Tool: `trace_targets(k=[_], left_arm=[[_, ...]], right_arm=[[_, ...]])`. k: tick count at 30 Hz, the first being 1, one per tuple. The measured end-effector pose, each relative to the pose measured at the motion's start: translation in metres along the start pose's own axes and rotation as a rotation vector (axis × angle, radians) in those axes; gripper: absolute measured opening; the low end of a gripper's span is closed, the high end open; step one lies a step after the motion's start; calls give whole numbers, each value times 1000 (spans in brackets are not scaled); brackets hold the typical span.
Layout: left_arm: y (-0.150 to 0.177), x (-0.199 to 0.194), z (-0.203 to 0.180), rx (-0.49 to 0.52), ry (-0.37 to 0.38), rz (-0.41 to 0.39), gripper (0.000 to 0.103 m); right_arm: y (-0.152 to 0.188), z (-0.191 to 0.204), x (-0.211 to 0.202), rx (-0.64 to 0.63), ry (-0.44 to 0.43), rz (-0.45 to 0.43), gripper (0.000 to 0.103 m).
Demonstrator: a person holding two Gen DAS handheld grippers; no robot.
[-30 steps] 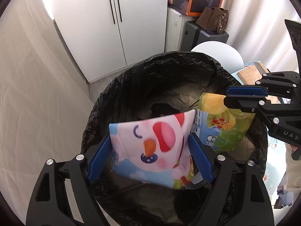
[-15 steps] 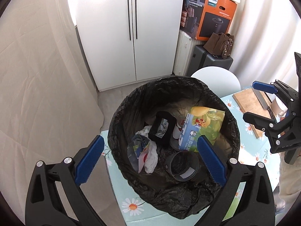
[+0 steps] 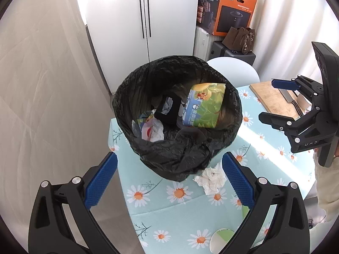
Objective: Collect trash
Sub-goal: 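Move both tools back to the green paper cups on the table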
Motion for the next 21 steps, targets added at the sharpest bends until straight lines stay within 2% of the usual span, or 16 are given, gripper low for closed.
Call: trace_targets(k=[5, 21], left_arm=[[35, -2, -14, -41, 31, 28, 97], [166, 13, -22, -178, -17, 198, 97]], right_arm=[[32, 15, -3, -55, -18, 56, 95], [157, 52, 19, -90, -132, 266, 95]])
Point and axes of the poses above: each gripper's, at about its wrist camera, not at the fingertips, and x roughly the way its jaws point, z to its left, y to its underside, the point moved 7 cm from there along x, roughly the way its jaws point, and after that the axes turned 7 degrees about y, right-handed, at the moved point
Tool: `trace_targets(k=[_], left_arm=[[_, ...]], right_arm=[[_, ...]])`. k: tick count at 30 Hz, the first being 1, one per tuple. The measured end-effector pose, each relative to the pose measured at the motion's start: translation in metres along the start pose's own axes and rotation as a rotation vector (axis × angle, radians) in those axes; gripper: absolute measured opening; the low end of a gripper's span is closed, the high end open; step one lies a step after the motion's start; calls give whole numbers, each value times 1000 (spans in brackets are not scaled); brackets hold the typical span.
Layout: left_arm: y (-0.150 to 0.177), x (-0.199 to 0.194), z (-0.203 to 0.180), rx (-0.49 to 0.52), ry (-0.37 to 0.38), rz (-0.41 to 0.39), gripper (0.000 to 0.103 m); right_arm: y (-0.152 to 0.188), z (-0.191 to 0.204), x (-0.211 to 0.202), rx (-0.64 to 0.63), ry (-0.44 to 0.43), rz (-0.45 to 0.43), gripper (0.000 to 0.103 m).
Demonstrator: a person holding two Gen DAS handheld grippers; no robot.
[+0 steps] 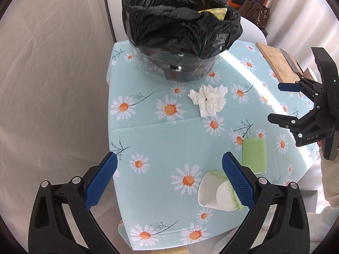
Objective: Collect trash
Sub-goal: 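Move both tools back to the green paper cups on the table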
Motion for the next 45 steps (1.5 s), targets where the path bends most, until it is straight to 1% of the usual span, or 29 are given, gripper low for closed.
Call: trace_targets(k=[3, 6, 9, 11, 13, 16, 18, 24, 33, 37, 40, 43, 45], left_arm=[[21, 11, 2, -35, 19, 28, 97], [38, 20, 2, -70, 58, 42, 97], [53, 28, -2, -62, 62, 56, 97], [60, 30, -6, -56, 89, 62, 97], [66, 33, -9, -54, 93, 73, 97], [70, 34, -13, -49, 86, 71, 97], [72, 33, -16, -45, 95, 70, 97], [75, 35, -23, -29, 91, 80, 97], [77, 32, -32, 7, 94, 78, 97], [80, 29, -37, 22, 97, 85, 97], [85, 25, -44, 68, 101, 86, 97], [92, 25, -48, 131, 84, 84, 97], [96, 28, -50, 163, 99, 85, 97]], right_arm=[[17, 9, 10, -26, -3, 28, 95], [33, 18, 16, -53, -25, 56, 95], [45, 25, 21, -61, -52, 80, 95], [51, 28, 22, -67, -59, 86, 95], [57, 31, 24, -74, -71, 99, 95], [65, 33, 27, -90, -71, 110, 95], [68, 32, 28, -89, -68, 111, 95], [76, 33, 28, -90, -86, 118, 95], [93, 37, 34, -98, -99, 153, 95], [97, 43, 35, -108, -112, 150, 95], [100, 49, 35, -125, -128, 150, 95], [103, 53, 36, -144, -133, 147, 95], [106, 55, 37, -159, -137, 147, 95]])
Point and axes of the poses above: each gripper's, at about its wrist camera, not at the fingertips, and x roughly the way its jaws point, z to its left, y to its underside, the point moved 7 cm from there along x, roughly the way its jaws point, and after that the axes turned 7 degrees about y, right-handed, at the moved point
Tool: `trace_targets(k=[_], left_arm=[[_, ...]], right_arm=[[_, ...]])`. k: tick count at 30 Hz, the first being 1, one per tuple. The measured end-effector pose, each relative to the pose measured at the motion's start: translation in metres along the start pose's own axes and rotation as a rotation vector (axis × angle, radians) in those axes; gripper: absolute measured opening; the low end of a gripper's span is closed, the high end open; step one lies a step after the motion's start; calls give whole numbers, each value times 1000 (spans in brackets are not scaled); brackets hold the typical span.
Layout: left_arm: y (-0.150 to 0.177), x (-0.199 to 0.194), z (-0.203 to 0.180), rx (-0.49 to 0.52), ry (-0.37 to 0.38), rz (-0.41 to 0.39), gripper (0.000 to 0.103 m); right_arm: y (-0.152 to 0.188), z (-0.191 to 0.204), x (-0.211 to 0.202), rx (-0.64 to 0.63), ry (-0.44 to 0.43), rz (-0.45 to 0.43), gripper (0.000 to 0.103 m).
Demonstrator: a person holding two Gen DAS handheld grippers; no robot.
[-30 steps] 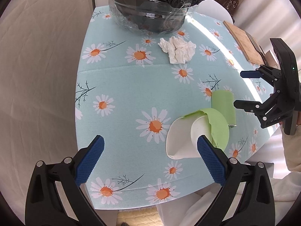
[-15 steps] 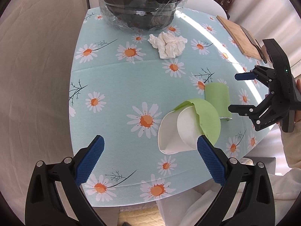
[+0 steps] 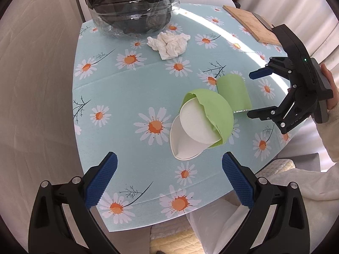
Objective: Collect trash
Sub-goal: 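Move both tools back to the green paper cups on the table, then grasp the white-and-green paper cup with the left tool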
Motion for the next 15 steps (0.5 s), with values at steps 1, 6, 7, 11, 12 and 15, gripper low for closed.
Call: trace_targets(k=[1, 6, 7, 11, 12, 15], left_arm=[[2, 3, -1, 14, 12, 1, 97], [9, 28, -2, 95, 57, 7, 97], [10, 33, -1, 116, 51, 8, 97], [17, 55, 0, 180, 36, 17, 97], [18, 59, 0, 194, 39, 15, 97], [20, 68, 0, 245, 47, -1, 97]], right_arm=[[1, 1, 1, -9, 1, -1, 95], [6, 0, 8, -33, -1, -11, 95], [7, -2, 10, -35, 2, -12, 95], [5, -3, 20, -55, 19, -12, 95], [5, -2, 23, -63, 26, -11, 95], [1, -1, 30, -81, 34, -32, 96]])
Point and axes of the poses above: each gripper's, at about its wrist camera, not at the fingertips, and x roughly the way its jaws point, z to its left, y to its underside, the point moved 7 cm from there along x, roughly the way its jaws point, and after that the axes turned 7 degrees about y, right-handed, at the moved point
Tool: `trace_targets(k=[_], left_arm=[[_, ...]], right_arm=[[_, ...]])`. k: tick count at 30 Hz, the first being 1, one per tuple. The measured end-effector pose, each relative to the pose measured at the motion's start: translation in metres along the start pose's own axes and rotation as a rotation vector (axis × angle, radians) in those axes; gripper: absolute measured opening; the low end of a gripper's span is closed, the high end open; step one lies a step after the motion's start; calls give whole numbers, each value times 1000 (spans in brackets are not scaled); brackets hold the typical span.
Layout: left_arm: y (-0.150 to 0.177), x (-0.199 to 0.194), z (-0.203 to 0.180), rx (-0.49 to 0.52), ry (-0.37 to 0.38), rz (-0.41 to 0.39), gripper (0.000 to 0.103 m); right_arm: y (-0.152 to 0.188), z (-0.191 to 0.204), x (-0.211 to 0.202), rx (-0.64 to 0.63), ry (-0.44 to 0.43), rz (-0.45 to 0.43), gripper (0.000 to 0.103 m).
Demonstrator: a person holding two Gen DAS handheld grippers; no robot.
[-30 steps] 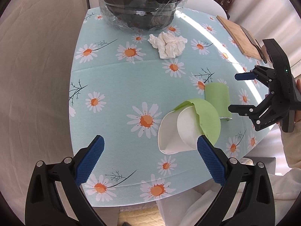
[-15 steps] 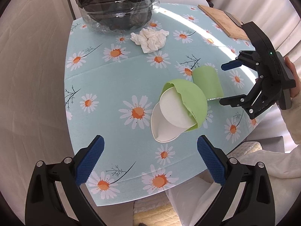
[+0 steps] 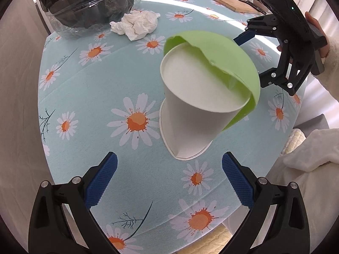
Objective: Collect trash
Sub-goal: 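Grasp the white-and-green paper cup with the left tool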
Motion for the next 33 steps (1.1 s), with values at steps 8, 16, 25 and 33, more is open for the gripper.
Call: trace_targets(k=[8, 16, 25, 33], left_arm=[[0, 17, -7, 138, -14, -77, 98], [4, 13, -7, 105, -26, -123, 99], [-1, 14, -4, 65, -58, -187, 94], [-17, -2, -16, 124, 34, -229, 49]], right_arm=[[-7, -3, 4, 36, 55, -131, 96], [8, -9, -6, 46, 56, -213, 96], [2, -7, -7, 42, 70, -242, 95], [-2, -2, -13, 0, 37, -252, 77]])
Point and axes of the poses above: each gripper's, at about its wrist camera, not at the fingertips, and x roughly the way its jaws point, z to its left, y to its underside, the point moved 7 cm from there along x, roughly the way its jaws point, and after that the axes turned 7 degrees about y, right-handed, at the moved point
